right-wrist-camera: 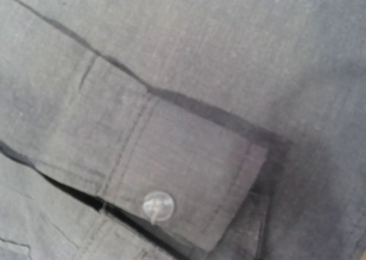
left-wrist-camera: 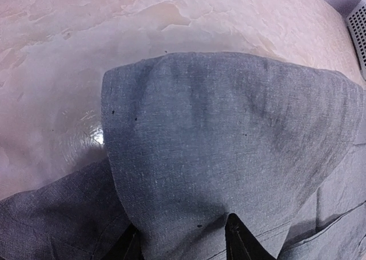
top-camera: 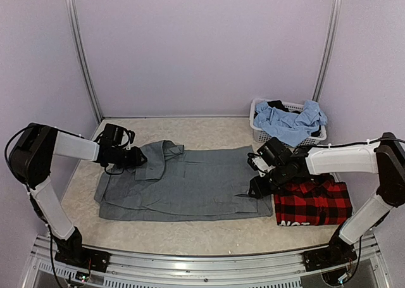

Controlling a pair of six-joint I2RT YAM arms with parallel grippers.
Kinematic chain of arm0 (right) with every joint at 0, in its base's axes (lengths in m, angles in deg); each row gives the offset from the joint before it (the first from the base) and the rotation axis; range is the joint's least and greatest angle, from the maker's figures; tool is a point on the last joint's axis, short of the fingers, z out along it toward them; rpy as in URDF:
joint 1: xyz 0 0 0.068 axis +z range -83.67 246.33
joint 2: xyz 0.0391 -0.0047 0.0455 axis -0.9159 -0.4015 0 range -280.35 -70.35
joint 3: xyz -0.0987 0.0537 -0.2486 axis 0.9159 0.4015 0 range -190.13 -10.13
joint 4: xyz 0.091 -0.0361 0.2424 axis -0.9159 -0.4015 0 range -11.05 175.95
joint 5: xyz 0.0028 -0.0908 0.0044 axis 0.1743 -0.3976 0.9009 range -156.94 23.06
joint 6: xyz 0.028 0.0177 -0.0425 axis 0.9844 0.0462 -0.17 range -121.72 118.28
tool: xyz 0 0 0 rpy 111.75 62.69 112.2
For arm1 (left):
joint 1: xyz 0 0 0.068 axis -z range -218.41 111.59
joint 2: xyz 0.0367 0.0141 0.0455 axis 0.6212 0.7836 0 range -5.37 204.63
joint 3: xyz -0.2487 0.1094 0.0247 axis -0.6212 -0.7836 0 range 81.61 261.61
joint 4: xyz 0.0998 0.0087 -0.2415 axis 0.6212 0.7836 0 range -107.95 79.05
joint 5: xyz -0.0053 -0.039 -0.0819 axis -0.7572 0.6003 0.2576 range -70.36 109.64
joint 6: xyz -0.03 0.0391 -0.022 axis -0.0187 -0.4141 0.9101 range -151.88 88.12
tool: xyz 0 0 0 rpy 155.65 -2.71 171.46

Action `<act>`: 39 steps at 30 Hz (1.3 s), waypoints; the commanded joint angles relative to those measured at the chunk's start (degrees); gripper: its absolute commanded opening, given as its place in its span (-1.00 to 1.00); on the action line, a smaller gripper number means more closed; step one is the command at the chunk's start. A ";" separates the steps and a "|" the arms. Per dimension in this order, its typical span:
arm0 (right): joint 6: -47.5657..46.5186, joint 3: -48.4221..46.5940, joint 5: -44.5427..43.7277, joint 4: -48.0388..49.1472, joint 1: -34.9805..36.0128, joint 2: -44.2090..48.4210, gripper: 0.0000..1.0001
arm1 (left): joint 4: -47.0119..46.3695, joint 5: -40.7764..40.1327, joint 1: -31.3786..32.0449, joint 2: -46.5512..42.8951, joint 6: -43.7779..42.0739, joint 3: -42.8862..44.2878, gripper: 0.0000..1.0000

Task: Fold and stack the long sleeve shirts
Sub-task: Pick up the sleeve from the 1/3-folded shirt.

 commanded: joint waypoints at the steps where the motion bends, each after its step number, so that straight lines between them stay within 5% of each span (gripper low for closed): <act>1: -0.04 -0.14 0.79 1.14 0.35 -0.84 -0.06 | -2.02 2.70 -0.40 -1.13 0.15 -1.10 -0.32; 13: 0.03 0.10 0.27 1.07 0.28 -0.66 -0.06 | 0.39 4.34 -0.63 -7.04 1.88 0.10 -0.99; 26: -0.86 -3.32 -2.34 -1.12 0.20 0.04 -0.06 | 2.12 19.51 -4.88 -16.03 9.53 11.65 -1.00; 39: -10.60 -15.76 -4.48 5.07 -8.66 -7.50 0.05 | 14.21 23.97 -4.88 -34.06 8.55 12.16 -1.00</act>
